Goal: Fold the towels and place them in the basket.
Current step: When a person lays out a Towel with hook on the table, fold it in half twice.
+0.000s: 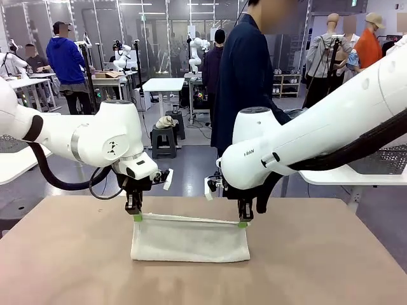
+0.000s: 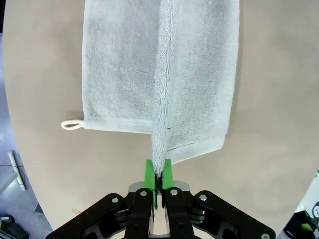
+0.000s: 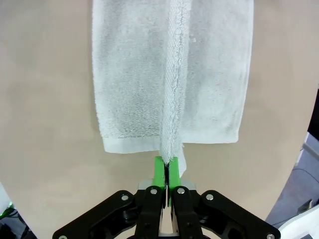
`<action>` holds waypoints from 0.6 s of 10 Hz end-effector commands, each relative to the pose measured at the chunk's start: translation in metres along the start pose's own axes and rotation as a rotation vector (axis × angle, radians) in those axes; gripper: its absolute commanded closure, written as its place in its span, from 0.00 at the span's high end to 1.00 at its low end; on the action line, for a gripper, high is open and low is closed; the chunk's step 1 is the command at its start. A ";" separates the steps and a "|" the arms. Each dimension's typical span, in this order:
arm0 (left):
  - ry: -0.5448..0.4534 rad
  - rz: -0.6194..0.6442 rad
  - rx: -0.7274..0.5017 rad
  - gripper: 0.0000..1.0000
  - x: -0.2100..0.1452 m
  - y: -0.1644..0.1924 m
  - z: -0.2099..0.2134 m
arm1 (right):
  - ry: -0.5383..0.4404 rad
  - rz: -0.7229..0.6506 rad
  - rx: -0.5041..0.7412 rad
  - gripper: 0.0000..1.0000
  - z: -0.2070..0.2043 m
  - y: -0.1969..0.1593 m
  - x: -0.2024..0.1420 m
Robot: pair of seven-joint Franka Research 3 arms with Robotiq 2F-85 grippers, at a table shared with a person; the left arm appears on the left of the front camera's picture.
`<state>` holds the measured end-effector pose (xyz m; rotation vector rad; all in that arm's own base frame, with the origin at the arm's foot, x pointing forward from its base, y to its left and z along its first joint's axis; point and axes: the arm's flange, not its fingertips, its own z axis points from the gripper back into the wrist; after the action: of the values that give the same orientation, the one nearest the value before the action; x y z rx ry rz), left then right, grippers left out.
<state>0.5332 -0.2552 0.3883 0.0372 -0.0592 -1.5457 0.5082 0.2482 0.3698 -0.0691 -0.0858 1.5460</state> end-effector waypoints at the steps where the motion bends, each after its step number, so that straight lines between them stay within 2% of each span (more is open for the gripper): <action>1: 0.012 -0.008 0.015 0.06 -0.004 0.005 -0.001 | 0.027 0.021 -0.047 0.04 -0.003 -0.008 -0.002; 2: 0.000 0.000 0.000 0.06 0.000 0.000 0.000 | 0.000 0.000 0.000 0.04 0.000 0.000 0.000; 6: -0.023 -0.024 0.001 0.06 0.002 0.008 -0.005 | -0.013 -0.013 -0.007 0.04 -0.002 -0.004 0.001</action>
<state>0.5324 -0.2584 0.3856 0.0312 -0.0590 -1.5520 0.5101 0.2513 0.3688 -0.0761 -0.0923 1.5562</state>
